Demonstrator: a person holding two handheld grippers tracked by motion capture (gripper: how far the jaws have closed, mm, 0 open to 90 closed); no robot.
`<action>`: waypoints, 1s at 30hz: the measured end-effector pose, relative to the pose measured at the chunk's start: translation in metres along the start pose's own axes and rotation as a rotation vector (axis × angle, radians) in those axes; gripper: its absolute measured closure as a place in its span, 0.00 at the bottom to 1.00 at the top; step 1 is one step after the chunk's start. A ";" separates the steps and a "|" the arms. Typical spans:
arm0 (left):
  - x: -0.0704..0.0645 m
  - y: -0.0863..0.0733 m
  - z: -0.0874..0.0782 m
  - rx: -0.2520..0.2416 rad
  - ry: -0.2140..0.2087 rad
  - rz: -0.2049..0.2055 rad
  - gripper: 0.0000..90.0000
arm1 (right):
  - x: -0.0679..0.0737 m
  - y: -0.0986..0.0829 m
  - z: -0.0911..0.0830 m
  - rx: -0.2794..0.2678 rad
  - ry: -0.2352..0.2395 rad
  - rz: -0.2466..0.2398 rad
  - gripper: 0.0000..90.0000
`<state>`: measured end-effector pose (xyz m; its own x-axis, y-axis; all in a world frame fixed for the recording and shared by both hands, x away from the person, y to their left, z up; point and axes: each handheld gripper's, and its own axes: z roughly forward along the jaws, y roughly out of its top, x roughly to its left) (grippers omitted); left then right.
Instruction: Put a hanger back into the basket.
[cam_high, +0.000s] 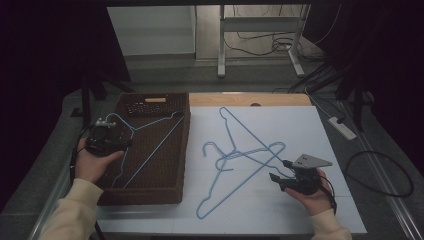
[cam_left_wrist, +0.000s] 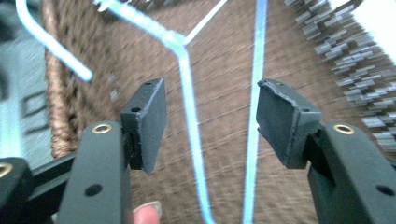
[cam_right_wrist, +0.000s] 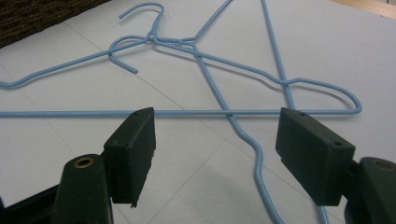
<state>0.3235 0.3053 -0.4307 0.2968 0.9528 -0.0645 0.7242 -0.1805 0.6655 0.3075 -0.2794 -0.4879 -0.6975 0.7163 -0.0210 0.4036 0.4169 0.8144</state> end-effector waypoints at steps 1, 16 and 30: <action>-0.002 0.000 -0.006 -0.022 -0.027 0.002 0.46 | 0.000 0.000 0.000 -0.001 0.001 0.000 0.33; -0.057 -0.023 -0.041 -0.223 -0.245 0.115 0.42 | -0.001 0.000 -0.002 -0.006 0.002 0.003 0.33; -0.101 -0.028 -0.033 -0.268 -0.350 0.168 0.42 | -0.001 0.000 -0.001 -0.005 0.005 0.000 0.33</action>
<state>0.2533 0.2223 -0.4181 0.6212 0.7680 -0.1557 0.4760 -0.2120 0.8535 0.3072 -0.2804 -0.4869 -0.7008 0.7131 -0.0179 0.4003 0.4139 0.8175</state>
